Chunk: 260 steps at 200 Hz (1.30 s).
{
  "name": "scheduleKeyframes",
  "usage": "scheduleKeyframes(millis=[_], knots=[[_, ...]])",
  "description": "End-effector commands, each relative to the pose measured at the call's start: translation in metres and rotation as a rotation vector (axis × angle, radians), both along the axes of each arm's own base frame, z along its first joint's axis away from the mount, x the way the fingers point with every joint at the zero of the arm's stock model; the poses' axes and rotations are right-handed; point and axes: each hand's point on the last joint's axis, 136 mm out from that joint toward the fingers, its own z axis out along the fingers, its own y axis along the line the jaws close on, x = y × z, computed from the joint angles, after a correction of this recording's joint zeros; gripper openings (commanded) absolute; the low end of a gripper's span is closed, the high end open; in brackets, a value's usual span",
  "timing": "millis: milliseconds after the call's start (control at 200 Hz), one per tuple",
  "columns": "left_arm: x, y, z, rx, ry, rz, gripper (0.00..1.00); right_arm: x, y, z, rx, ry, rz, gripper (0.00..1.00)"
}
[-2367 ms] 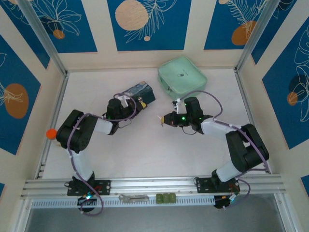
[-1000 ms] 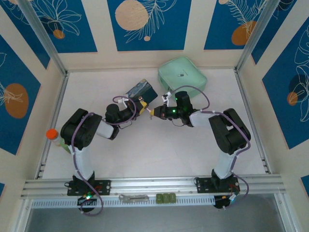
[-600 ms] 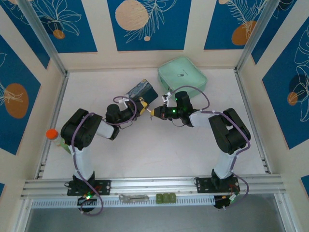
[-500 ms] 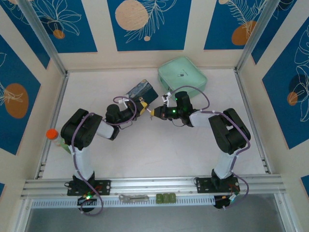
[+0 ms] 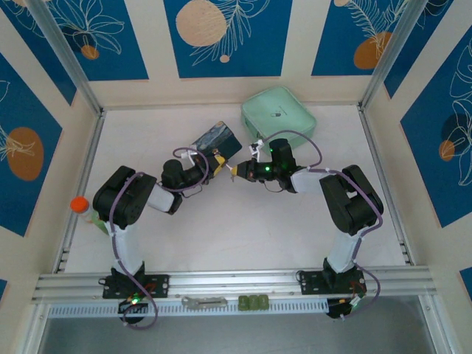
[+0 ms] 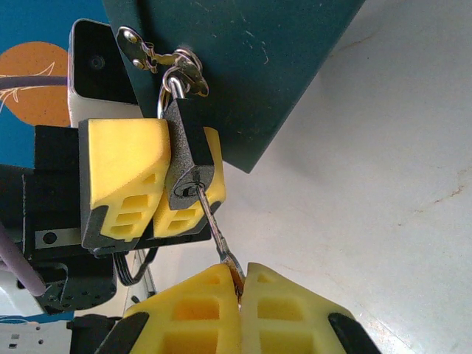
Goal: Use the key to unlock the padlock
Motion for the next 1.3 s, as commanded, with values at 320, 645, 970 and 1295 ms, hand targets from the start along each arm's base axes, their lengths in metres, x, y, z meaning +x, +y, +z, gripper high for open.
scheduleKeyframes(millis=[320,645,970,1295], knots=[[-0.008,-0.008,0.012,-0.027,-0.058,-0.024,0.0,-0.009,0.01,0.017,0.032,-0.052,0.047,0.0],[-0.011,-0.014,0.016,-0.034,-0.065,-0.045,0.0,-0.001,0.009,0.015,0.03,-0.055,0.024,0.0],[-0.023,-0.022,0.02,-0.04,-0.062,-0.074,0.0,0.022,0.009,0.022,0.016,-0.069,-0.052,0.0],[-0.036,-0.035,0.029,-0.056,-0.074,-0.124,0.0,0.045,0.001,0.025,0.01,-0.042,-0.062,0.0]])
